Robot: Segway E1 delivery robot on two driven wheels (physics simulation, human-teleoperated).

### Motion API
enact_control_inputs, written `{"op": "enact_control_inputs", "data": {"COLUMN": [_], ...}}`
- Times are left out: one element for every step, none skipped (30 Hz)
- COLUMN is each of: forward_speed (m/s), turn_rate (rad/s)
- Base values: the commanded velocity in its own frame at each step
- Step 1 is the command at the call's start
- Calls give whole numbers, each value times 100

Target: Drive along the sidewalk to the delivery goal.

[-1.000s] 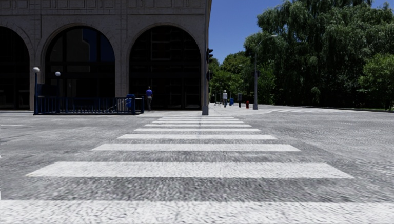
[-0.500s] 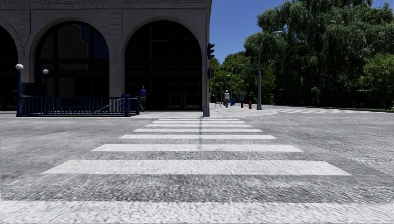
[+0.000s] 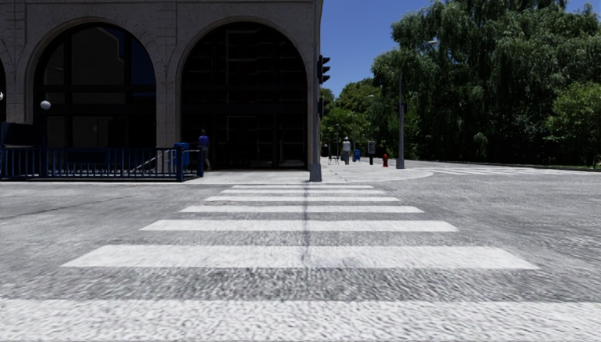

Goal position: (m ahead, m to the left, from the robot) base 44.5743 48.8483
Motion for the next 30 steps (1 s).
{"op": "enact_control_inputs", "data": {"forward_speed": [200, 200, 200, 200, 200, 200, 200, 200, 200, 200, 200, 200, 200, 200, 200, 200, 200, 200, 200, 200, 200, 200, 200, 200, 200, 200, 200, 200, 200, 200], "turn_rate": [0, 0, 0, 0, 0, 0, 0, 0, 0, 0, 0, 0, 0, 0, 0, -2, -8, -13, -13, -17, -20, -22, -23, -23, -23, -23, -23, -23, -23, -23]}}
